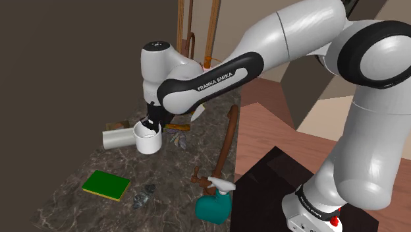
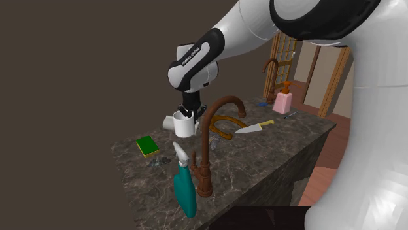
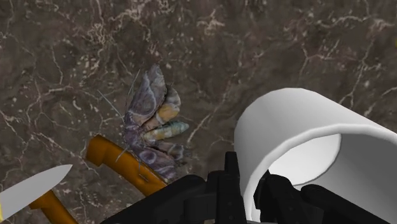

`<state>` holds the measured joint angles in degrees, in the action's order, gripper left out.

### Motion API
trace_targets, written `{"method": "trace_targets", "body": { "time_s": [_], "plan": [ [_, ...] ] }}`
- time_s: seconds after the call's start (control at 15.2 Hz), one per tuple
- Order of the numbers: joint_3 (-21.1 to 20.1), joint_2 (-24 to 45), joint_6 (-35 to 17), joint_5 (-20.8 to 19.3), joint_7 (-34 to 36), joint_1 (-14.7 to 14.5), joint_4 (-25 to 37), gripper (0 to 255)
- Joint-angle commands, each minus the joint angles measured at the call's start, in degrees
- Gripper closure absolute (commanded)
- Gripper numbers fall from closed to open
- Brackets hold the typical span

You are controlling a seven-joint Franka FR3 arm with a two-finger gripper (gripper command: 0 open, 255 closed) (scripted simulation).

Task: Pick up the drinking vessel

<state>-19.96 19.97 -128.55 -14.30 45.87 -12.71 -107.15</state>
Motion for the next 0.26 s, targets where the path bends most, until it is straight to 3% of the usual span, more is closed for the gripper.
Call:
{"method": "trace_targets", "body": {
  "time_s": [0.0,0.2],
  "plan": [
    [-0.2,-0.8,1.2,0.5,-0.4,0.2,0.5,255],
    [-0.3,-1.3,1.9,0.8,-0.7,0.2,0.8,255]
  ]
}}
